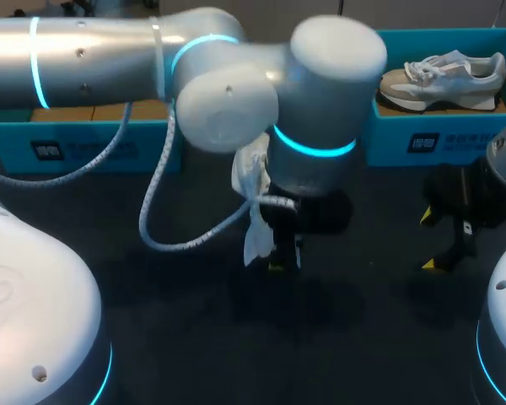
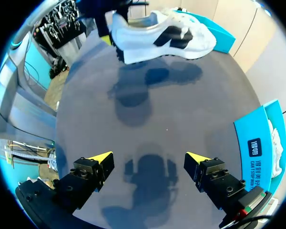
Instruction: Take the shoe out of the shoebox, open the shoe tongue, remove and reinsert the insole, then place the shoe into the shoebox
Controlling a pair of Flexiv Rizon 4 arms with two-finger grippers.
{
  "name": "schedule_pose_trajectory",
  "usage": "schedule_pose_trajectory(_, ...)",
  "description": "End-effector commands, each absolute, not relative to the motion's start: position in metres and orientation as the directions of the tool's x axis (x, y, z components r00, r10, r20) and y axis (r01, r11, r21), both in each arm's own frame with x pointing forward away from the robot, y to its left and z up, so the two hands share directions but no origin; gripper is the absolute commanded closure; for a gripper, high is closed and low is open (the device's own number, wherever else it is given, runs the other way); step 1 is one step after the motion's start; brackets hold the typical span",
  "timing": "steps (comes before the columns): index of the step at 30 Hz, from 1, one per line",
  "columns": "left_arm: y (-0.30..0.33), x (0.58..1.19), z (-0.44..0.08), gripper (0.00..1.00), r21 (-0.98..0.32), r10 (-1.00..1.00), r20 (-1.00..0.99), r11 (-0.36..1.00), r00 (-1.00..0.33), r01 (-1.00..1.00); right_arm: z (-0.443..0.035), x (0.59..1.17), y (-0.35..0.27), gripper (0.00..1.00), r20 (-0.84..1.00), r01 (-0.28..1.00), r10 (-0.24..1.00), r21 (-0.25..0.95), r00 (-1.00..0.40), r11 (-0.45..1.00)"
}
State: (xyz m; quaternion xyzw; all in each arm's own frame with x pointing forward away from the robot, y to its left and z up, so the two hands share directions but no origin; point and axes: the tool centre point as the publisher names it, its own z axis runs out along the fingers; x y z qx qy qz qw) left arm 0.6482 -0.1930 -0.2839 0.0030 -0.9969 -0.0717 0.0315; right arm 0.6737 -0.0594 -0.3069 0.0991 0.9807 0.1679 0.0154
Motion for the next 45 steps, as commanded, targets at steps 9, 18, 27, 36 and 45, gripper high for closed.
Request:
schedule_pose_trajectory(9,-0.156,0.729,-0.189,1.00,0.098,0.020,0.035,0.995,-0.999,0.024,-0.308,0.673,-0.058,0.00,0.001,0.190,0.201,0.329,-0.980,0.925)
schedule_pose_trajectory(18,-0.147,0.752,-0.152,1.00,0.133,0.056,0.054,0.989,-0.997,0.063,-0.308,0.673,-0.058,0.00,0.001,0.190,0.201,0.329,-0.980,0.925)
schedule_pose_trajectory(27,-0.147,0.752,-0.152,1.00,0.133,0.056,0.054,0.989,-0.997,0.063,-0.308,0.673,-0.058,0.00,0.001,0.190,0.201,0.329,-0.980,0.925)
schedule_pose_trajectory(36,-0.094,0.791,-0.095,1.00,0.024,0.024,0.012,0.999,-1.000,0.025,-0.308,0.673,-0.058,0.00,0.001,0.190,0.201,0.329,-0.980,0.925)
schedule_pose_trajectory(45,-0.025,0.852,-0.073,1.00,0.006,-0.021,-0.044,1.000,-0.999,-0.022,-0.308,0.673,-0.058,0.00,0.001,0.190,0.201,0.329,-0.980,0.925)
